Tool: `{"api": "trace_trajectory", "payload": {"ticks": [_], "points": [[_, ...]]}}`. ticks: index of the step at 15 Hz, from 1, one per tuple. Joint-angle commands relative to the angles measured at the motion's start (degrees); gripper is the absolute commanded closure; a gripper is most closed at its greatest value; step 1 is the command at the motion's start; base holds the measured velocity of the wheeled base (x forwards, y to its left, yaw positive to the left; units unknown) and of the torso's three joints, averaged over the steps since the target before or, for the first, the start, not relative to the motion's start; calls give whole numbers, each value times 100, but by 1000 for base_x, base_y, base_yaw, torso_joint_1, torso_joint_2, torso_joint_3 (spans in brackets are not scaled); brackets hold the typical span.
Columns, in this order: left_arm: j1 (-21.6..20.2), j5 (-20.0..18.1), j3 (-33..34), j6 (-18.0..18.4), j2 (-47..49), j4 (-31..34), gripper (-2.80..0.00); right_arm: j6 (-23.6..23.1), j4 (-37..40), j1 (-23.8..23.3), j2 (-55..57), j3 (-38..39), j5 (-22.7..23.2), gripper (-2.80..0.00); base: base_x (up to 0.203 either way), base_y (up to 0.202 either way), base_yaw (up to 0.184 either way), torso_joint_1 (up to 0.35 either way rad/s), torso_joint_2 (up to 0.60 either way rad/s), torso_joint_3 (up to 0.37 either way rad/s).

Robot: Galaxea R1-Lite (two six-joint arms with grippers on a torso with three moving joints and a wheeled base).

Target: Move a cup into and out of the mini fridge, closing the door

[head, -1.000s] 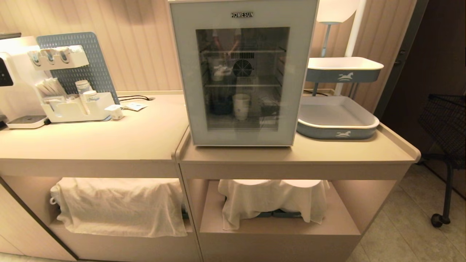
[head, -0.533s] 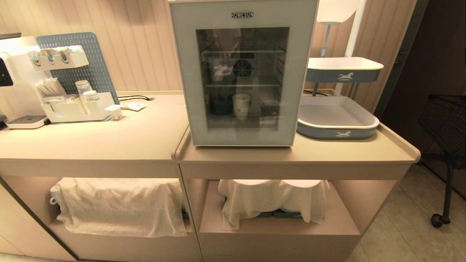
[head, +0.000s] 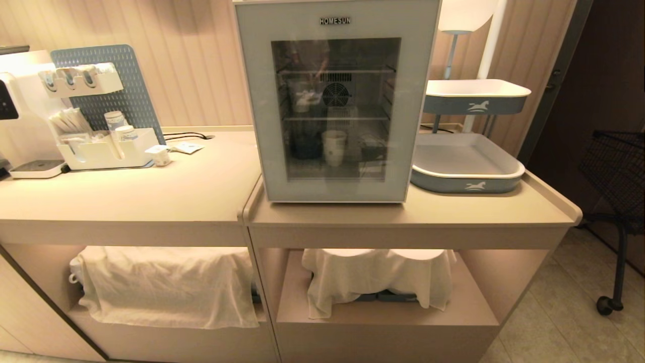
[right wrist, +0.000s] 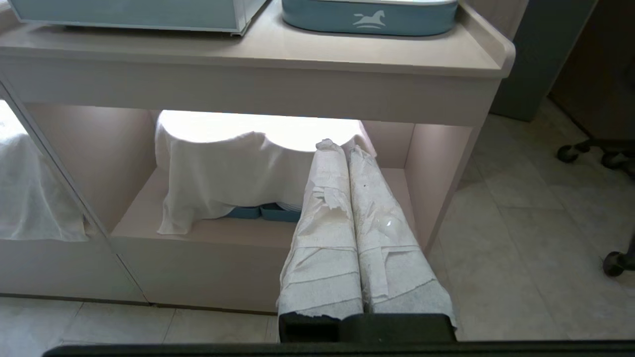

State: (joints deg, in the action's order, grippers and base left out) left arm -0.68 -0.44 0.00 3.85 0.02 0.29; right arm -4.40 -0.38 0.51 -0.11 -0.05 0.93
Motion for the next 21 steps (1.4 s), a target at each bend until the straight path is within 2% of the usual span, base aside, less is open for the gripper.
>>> {"api": "trace_trajectory", "payload": {"ticks": [1,21], "points": [[-2,0,0,1,-2,-3,0,-185,-25,2,2,5,10,0,0,0,0,0,0,0],[-2,0,0,1,-2,-3,0,-58,3,2,11,-4,4,0,0,0,0,0,0,0]]}}
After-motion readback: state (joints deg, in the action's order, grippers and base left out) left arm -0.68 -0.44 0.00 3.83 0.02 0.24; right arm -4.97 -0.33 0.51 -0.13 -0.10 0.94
